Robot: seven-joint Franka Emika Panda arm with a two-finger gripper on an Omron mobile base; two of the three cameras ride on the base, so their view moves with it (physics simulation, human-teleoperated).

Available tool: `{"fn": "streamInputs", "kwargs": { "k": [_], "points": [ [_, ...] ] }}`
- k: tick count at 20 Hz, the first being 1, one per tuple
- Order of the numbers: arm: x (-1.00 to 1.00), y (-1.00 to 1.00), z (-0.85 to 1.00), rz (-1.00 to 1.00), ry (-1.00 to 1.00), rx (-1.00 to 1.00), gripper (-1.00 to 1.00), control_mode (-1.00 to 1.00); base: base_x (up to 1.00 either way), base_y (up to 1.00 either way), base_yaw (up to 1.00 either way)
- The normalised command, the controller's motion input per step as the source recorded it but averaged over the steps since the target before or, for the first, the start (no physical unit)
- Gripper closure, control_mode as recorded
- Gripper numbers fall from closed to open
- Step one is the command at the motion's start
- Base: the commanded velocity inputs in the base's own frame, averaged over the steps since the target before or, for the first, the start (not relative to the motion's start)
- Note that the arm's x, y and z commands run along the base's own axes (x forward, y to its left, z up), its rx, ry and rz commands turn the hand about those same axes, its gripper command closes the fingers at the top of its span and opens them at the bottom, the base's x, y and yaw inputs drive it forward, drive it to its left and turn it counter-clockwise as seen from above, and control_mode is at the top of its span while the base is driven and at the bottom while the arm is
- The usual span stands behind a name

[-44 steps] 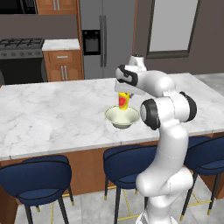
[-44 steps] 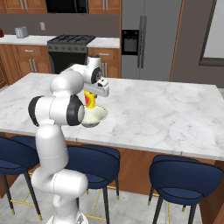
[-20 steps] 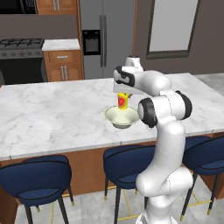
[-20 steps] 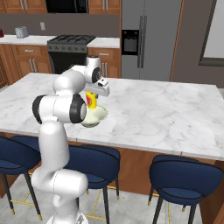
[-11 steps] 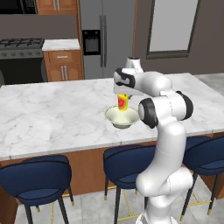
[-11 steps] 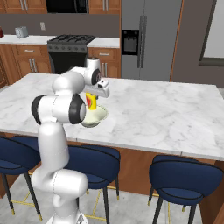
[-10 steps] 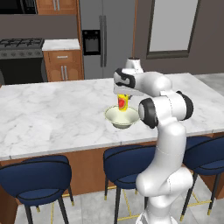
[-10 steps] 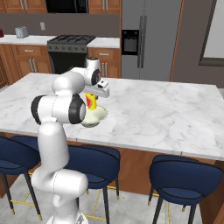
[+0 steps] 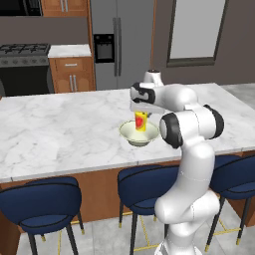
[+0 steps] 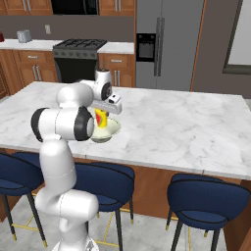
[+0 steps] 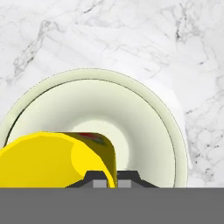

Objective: Place the cup inside the bowl on the dining table and move the bowl to any counter.

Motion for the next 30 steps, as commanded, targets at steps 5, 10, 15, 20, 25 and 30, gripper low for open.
{"fn": "streamInputs", "kwargs": {
  "k": [5, 10, 15, 20, 25, 30],
  "points": [
    [-0.14, 0.0, -0.07, 0.0, 0.0, 0.0, 1.0, -1.0, 0.0, 0.0, 0.0],
    [0.0, 0.0, -0.02, 0.0, 0.0, 0.01, 1.0, -1.0, 0.0, 0.0, 0.0],
    [0.0, 0.0, -0.08, 0.0, 0.0, 0.06, 1.0, -1.0, 0.0, 0.0, 0.0],
    [0.0, 0.0, 0.0, 0.0, 0.0, 0.04, 1.0, -1.0, 0.0, 0.0, 0.0],
    [0.0, 0.0, -0.01, 0.0, 0.0, 0.0, 1.0, -1.0, 0.0, 0.0, 0.0],
    [0.0, 0.0, -0.1, 0.0, 0.0, 0.0, 1.0, -1.0, 0.0, 0.0, 0.0]
  ]
}}
